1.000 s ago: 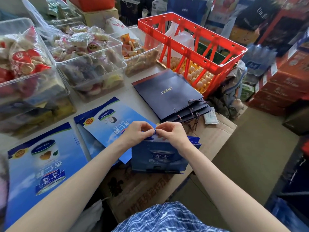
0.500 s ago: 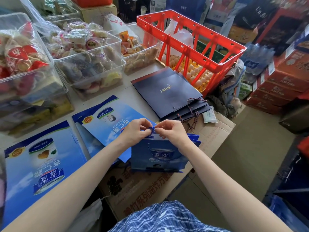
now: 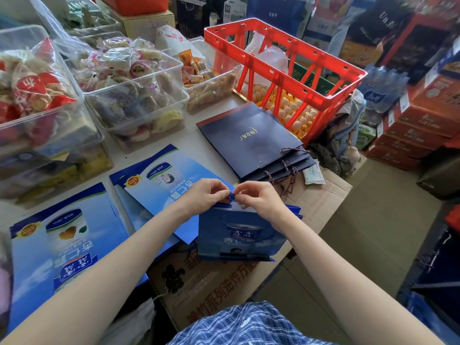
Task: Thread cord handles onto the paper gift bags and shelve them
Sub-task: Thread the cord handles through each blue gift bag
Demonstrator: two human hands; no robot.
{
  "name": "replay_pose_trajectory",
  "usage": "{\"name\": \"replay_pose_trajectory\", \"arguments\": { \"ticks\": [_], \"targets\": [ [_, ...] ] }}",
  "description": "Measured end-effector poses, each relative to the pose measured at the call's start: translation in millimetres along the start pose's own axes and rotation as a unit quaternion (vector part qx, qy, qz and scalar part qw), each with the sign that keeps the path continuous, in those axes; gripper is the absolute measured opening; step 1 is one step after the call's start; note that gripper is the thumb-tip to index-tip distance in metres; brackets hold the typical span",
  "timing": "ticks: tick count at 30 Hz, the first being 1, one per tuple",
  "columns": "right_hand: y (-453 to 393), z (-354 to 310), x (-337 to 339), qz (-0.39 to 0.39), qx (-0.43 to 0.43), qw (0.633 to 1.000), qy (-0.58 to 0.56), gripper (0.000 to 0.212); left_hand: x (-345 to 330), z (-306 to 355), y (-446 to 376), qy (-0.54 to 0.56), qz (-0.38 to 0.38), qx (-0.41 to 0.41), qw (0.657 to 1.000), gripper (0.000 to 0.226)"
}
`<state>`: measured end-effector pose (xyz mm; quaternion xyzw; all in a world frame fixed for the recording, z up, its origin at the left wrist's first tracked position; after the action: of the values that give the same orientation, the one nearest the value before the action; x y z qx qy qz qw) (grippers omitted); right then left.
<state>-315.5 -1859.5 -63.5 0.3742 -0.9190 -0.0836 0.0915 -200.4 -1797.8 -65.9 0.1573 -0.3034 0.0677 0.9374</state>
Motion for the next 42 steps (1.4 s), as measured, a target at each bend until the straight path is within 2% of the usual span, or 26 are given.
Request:
{"name": "replay_pose_trajectory", "arguments": {
  "ticks": [5, 9, 13, 16, 19, 21, 23, 26, 27, 29, 32, 35, 40, 42],
  "targets": [
    [0, 0, -1, -0.013, -0.003, 1.000, -0.021, 0.010, 5, 5, 1, -0.009, -0.016, -0.018, 1.000, 0.008],
    [-2, -1, -1, -0.005, -0.001, 0.998, -0.062, 0.015, 6, 3, 0, 0.019, 0.019, -0.007, 1.000, 0.007],
    [-2, -4, -5, -0.018, 0.022, 0.999, -0.033, 0.019, 6, -3, 0, 0.043, 0.045, 0.007, 0.998, 0.005],
    [-1, -2, -3, 0.003, 0.021, 0.999, -0.048, 0.017, 5, -6, 0, 0.050, 0.048, 0.007, 0.998, 0.002],
    [-2, -4, -6, 0.003, 0.034, 0.999, 0.021, 0.022, 5, -8, -1, 0.050, 0.066, 0.012, 0.996, 0.002],
    [-2, -7, -8, 0.027, 0.047, 0.996, 0.074, 0.021, 4, -8, -2, 0.038, 0.066, 0.010, 0.997, 0.005],
    [-3, -8, -9, 0.062, 0.063, 0.993, 0.075, 0.017, 4, -9, -1, 0.081, 0.060, 0.012, 0.995, 0.005],
    [-1, -8, -7, 0.084, 0.082, 0.991, 0.059, 0.014, 15, -27, -5, 0.141, 0.082, 0.080, 0.983, 0.014],
    [0, -8, -5, 0.089, 0.086, 0.991, 0.054, 0.013, 16, -37, -6, 0.127, 0.069, 0.123, 0.982, 0.019],
    [2, -9, -2, 0.092, 0.095, 0.990, 0.057, 0.011, 8, -51, -6, 0.053, -0.013, 0.200, 0.978, 0.026],
    [2, -12, 0, 0.094, 0.111, 0.986, 0.080, 0.018, -8, -54, -9, -0.007, -0.124, 0.228, 0.966, 0.038],
    [0, -16, 2, 0.095, 0.146, 0.976, 0.131, 0.019, -20, -48, -14, 0.032, -0.177, 0.242, 0.953, 0.042],
    [5, -17, -1, 0.083, 0.187, 0.965, 0.162, 0.016, -32, -37, -18, 0.193, -0.197, 0.269, 0.923, 0.026],
    [7, -16, -2, 0.084, 0.186, 0.964, 0.168, 0.016, -33, -36, -17, 0.198, -0.219, 0.262, 0.919, 0.026]
  ]
}}
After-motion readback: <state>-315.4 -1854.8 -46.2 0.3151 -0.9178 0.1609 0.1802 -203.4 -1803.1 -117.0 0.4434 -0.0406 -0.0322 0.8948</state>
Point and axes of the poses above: each hand's wrist, its own y-axis away from the middle knuckle, its own x-axis out of the back of the hand, z = x × y, the point moved 8 cm from there along -y, towards the middle knuckle, and after that the axes turned 14 degrees about -y, right-handed, at the moved point
